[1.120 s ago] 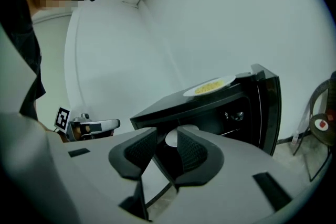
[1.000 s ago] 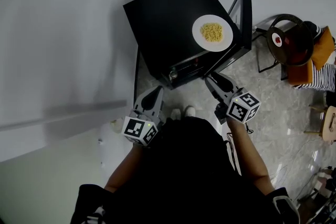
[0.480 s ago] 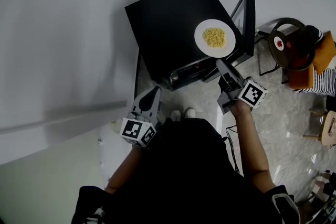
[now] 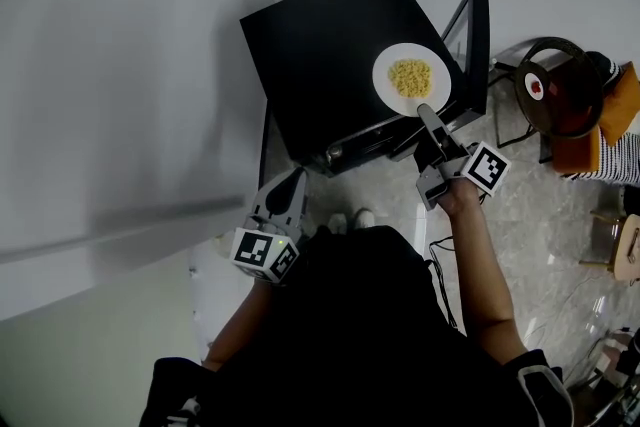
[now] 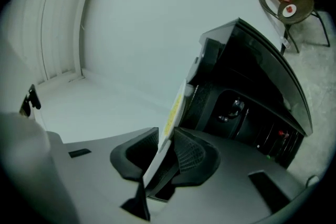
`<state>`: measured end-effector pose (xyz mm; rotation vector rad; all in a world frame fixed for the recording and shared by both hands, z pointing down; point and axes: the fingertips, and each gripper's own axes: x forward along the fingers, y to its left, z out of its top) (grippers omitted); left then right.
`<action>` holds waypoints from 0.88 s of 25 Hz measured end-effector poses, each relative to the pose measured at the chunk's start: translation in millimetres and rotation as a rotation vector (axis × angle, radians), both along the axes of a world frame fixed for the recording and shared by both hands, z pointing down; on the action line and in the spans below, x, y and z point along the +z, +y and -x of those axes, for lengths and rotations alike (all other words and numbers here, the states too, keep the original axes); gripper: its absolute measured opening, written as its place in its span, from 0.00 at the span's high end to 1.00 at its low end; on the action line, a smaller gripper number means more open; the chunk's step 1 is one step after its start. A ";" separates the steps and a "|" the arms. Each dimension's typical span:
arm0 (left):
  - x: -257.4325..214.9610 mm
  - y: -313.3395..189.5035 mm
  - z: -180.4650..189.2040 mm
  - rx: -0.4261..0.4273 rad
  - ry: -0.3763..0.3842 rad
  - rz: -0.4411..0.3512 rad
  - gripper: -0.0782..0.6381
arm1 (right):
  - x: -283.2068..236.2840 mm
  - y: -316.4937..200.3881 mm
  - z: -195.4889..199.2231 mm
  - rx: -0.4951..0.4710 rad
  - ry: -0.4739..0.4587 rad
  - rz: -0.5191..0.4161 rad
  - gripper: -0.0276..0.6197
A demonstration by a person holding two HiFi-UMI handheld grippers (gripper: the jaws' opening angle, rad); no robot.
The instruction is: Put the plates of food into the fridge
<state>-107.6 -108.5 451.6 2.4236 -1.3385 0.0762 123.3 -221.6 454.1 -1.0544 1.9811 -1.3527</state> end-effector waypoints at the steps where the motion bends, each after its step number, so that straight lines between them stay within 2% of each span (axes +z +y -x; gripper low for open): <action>1: 1.3 -0.1 0.1 0.002 0.001 0.003 0.86 | 2.7 -0.7 -0.6 0.005 -0.020 0.018 0.83; 9: 1.3 3.1 0.0 0.016 0.003 0.014 0.86 | 7.7 6.9 -8.1 0.054 -0.193 0.121 0.89; 18: 8.9 6.4 -5.4 0.052 0.008 0.031 0.86 | 3.4 44.5 -15.6 0.026 -0.240 0.136 0.89; 22: 9.8 7.2 -6.6 0.066 0.008 0.027 0.86 | 3.2 65.7 -22.3 -0.005 -0.224 0.132 0.89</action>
